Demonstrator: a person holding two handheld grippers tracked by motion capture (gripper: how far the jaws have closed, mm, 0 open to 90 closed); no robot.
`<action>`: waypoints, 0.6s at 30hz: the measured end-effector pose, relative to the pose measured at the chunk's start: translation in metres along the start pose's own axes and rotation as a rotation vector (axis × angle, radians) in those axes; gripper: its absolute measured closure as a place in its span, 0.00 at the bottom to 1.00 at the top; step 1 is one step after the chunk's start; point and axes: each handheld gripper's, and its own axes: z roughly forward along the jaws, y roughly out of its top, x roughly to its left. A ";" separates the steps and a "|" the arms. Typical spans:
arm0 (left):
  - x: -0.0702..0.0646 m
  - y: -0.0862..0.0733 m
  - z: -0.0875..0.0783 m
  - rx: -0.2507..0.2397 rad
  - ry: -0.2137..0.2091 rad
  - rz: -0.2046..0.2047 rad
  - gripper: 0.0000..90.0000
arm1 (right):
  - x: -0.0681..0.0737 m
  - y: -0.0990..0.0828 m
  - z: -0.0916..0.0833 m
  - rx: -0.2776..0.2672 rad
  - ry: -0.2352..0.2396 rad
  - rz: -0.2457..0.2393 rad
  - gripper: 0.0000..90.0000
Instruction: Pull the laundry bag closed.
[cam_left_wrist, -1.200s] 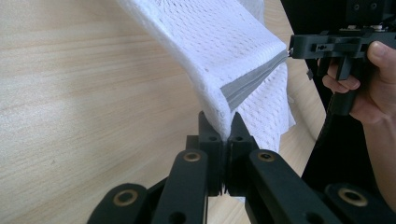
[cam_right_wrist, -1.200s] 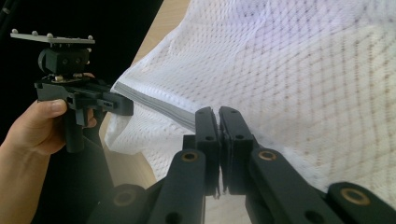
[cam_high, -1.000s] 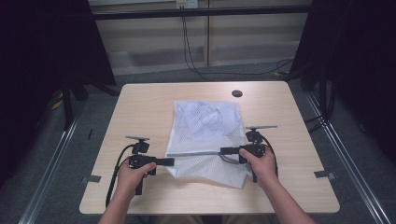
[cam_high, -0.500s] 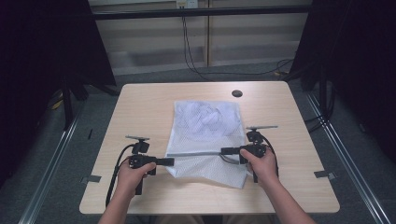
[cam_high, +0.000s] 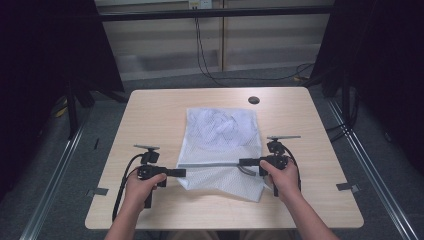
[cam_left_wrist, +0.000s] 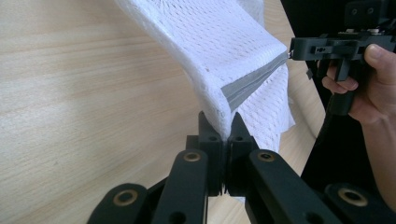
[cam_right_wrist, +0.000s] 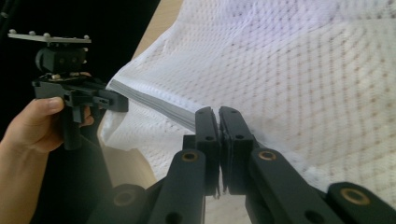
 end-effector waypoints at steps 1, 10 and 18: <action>0.000 0.000 -0.001 0.002 -0.002 -0.003 0.98 | -0.001 0.000 -0.001 -0.002 -0.001 0.003 0.96; 0.001 0.000 -0.001 -0.005 -0.003 -0.010 0.98 | -0.002 0.000 -0.003 -0.004 0.004 0.014 0.96; 0.001 0.000 -0.001 0.005 -0.001 -0.005 0.98 | -0.005 0.001 -0.007 -0.015 0.003 0.014 0.96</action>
